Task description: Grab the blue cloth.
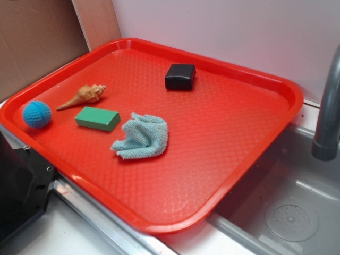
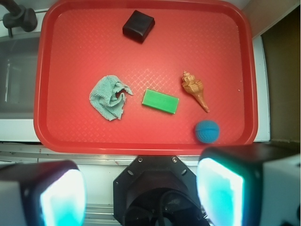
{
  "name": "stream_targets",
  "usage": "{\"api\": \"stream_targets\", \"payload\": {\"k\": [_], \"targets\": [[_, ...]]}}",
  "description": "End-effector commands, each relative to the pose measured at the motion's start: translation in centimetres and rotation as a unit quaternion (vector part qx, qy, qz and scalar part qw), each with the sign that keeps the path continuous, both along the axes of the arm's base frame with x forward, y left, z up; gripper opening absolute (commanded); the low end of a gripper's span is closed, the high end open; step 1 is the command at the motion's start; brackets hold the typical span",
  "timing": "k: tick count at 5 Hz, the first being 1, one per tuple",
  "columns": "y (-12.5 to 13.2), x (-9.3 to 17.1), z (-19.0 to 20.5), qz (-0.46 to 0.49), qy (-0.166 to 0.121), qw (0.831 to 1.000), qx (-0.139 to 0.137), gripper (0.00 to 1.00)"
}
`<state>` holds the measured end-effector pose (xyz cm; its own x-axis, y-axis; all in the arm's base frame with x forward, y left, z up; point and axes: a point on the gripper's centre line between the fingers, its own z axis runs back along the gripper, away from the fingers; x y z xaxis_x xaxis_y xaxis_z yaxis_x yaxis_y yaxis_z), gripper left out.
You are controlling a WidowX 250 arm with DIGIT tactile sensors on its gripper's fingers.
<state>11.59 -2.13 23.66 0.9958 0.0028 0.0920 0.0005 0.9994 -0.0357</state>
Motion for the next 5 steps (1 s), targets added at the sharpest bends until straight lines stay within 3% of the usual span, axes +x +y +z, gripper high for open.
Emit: {"api": "stream_targets", "payload": {"k": [1,2,3,4,5], "targets": [[0.0,0.0,0.0,0.000,0.000,1.000,0.000,1.00],[-1.1,0.4,-1.0,-0.069,-0.013,0.997,-0.026,1.00],[-2.2,1.0,-2.4,-0.134,-0.029,0.990,-0.034,1.00],[-3.3,1.5,-4.2,-0.161,-0.039,0.986,-0.013,1.00],[-5.4,3.6,-8.6,-0.159,-0.071,0.985,-0.002,1.00]]}}
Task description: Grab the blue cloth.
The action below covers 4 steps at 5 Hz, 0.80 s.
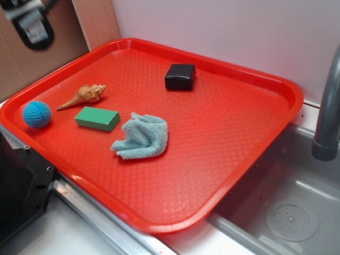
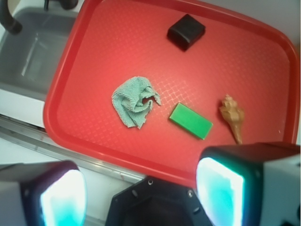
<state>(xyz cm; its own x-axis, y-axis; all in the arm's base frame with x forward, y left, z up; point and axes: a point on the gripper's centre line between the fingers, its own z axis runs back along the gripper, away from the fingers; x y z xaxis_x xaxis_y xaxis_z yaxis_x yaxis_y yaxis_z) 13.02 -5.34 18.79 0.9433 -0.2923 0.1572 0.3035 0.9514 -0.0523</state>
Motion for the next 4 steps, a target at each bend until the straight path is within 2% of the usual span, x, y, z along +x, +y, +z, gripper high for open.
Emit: {"api": "stream_targets", "payload": {"k": [1,2,4], "targets": [[-3.0,3.5,-7.0,0.018,-0.046,0.999,0.021,1.00],[-3.9,4.5,-9.8,0.023,-0.043,0.998,0.033,1.00],[-4.3,5.6,-14.7,0.032,-0.008,0.998,0.057,1.00]]}}
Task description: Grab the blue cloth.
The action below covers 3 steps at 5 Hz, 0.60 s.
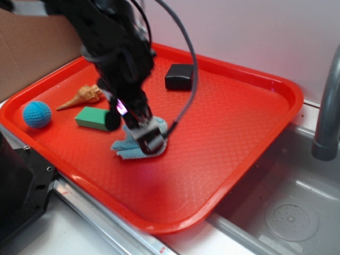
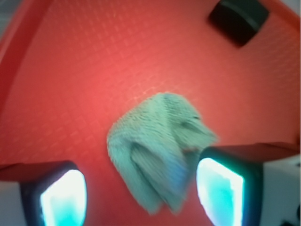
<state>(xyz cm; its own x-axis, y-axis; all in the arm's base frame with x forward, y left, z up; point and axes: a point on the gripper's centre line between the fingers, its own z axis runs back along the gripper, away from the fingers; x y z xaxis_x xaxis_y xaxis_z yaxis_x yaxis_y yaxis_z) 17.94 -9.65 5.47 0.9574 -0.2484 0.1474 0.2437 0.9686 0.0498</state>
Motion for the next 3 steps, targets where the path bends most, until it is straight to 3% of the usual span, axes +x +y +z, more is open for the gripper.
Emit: {"api": "stream_targets", "payload": {"k": [1,2,3], "targets": [[0.4,1.1,-2.7,0.003,0.012,1.000,0.004,1.00],[1.0,1.7,-3.6,0.011,0.014,1.000,-0.003,0.00],[1.7,2.2,-4.0,0.019,0.019,1.000,-0.004,0.00]]}}
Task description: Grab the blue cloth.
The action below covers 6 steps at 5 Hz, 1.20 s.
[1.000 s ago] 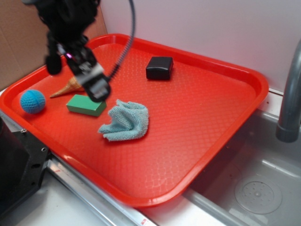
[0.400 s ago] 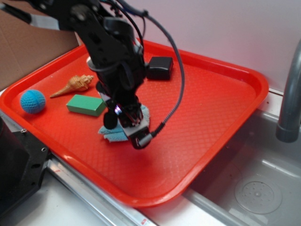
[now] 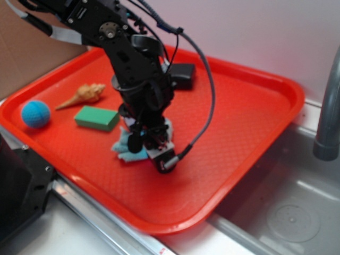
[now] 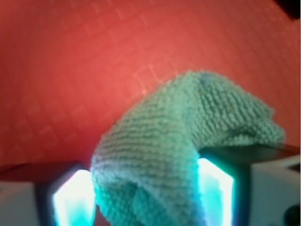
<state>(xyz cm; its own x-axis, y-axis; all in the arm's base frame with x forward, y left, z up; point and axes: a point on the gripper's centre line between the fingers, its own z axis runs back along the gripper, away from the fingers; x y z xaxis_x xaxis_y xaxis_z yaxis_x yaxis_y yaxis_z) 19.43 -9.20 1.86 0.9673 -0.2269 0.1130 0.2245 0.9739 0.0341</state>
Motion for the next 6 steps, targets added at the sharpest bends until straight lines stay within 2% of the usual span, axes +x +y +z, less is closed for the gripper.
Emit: {"api": "stream_targets", "payload": {"k": [1,2,4,5,6], "targets": [[1.6,1.2,-0.6,0.009,0.007,1.000,-0.005,0.00],[1.8,1.3,0.3,0.024,0.024,0.999,0.000,0.00],[3.3,1.1,7.4,0.139,0.051,0.989,-0.014,0.00],[5.4,0.8,11.6,0.214,0.047,0.975,-0.033,0.00],[6.8,-0.6,15.0,0.250,0.030,0.966,-0.053,0.00]]}}
